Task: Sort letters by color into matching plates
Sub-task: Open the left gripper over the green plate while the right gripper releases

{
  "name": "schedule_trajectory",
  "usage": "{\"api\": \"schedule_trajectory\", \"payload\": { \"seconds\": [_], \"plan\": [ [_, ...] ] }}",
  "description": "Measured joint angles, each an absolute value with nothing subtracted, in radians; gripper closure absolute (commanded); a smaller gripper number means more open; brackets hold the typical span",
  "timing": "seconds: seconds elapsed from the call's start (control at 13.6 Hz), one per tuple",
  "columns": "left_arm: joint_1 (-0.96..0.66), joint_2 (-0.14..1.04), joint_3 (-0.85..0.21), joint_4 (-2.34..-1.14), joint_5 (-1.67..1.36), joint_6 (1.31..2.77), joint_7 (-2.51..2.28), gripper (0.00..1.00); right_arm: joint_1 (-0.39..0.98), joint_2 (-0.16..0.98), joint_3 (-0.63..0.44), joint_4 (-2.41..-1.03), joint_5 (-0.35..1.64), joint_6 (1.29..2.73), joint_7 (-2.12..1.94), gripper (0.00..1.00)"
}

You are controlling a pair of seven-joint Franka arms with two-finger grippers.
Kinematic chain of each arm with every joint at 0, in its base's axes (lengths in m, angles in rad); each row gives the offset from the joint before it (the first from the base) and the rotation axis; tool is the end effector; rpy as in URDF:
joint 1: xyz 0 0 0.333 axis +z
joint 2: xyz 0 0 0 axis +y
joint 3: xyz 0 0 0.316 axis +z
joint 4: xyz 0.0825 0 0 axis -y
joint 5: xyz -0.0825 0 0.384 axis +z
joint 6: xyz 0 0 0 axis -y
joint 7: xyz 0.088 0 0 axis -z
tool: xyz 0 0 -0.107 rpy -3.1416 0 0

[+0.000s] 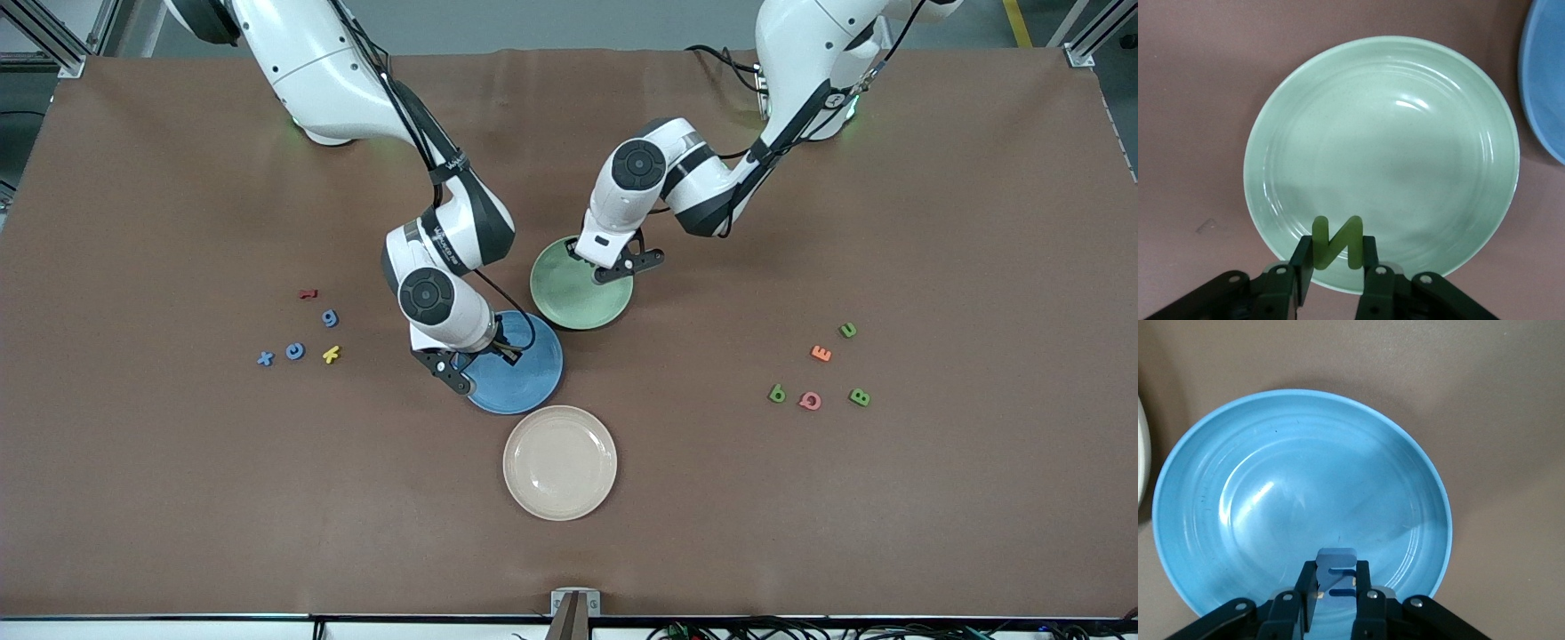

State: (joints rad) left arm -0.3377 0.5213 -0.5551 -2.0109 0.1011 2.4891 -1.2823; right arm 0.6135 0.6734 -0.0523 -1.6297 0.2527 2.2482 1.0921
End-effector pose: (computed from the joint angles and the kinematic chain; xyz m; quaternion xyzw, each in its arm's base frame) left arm 0.3892 -0.4680 0.2320 0.9773 0.1855 -0.0798 0.0648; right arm 0.5738 0.3740 0.2225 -0.9387 0.3344 0.0762 0.0348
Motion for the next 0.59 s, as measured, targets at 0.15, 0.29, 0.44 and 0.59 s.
{"api": "schedule_trajectory", "payload": {
  "seconds": [0.15, 0.29, 0.44, 0.59],
  "plan": [
    [-0.338, 0.534, -0.555, -1.998, 0.111, 2.489, -1.306, 0.0, 0.613, 0.673, -0.053, -1.63, 0.253, 2.247, 1.093, 0.0],
    [-0.334, 0.536, -0.554, -1.991, 0.134, 2.489, -1.322, 0.0, 0.614, 0.673, -0.054, -1.63, 0.253, 2.24, 1.093, 0.0],
    [-0.311, 0.53, -0.552, -1.981, 0.138, 2.489, -1.324, 0.0, 0.613, 0.661, -0.058, -1.624, 0.252, 2.185, 1.091, 0.0],
    [-0.251, 0.497, -0.55, -1.968, 0.144, 2.452, -1.324, 0.0, 0.604, 0.617, -0.076, -1.607, 0.24, 2.077, 1.048, 0.0]
  ]
}}
